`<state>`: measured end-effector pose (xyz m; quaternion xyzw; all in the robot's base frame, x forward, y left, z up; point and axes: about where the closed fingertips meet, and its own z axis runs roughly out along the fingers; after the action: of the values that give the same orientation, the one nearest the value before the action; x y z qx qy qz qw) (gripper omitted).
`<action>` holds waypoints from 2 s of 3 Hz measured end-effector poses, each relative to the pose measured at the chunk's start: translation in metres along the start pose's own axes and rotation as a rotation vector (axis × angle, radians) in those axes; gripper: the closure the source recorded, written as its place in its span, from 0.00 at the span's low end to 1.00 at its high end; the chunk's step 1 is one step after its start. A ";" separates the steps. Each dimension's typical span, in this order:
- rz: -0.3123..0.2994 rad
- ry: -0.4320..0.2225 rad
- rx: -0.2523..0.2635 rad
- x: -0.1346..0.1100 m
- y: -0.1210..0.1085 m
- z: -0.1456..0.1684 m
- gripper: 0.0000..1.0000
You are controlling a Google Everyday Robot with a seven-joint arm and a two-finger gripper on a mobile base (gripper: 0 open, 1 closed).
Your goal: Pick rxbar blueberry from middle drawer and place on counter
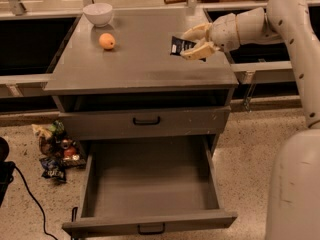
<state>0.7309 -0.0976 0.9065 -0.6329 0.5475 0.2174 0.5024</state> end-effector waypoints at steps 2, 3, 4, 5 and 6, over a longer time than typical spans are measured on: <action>0.102 0.025 0.113 0.033 -0.047 -0.010 1.00; 0.149 0.031 0.130 0.045 -0.055 -0.007 0.82; 0.168 0.026 0.137 0.050 -0.060 -0.003 0.58; 0.164 -0.012 0.135 0.046 -0.062 -0.001 0.35; 0.157 -0.035 0.126 0.042 -0.062 0.000 0.11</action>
Offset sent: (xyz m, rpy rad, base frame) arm 0.0915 -0.0594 0.0022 0.0543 0.0603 -0.2214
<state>0.7999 -0.1239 0.8966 -0.5513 0.5992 0.2325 0.5320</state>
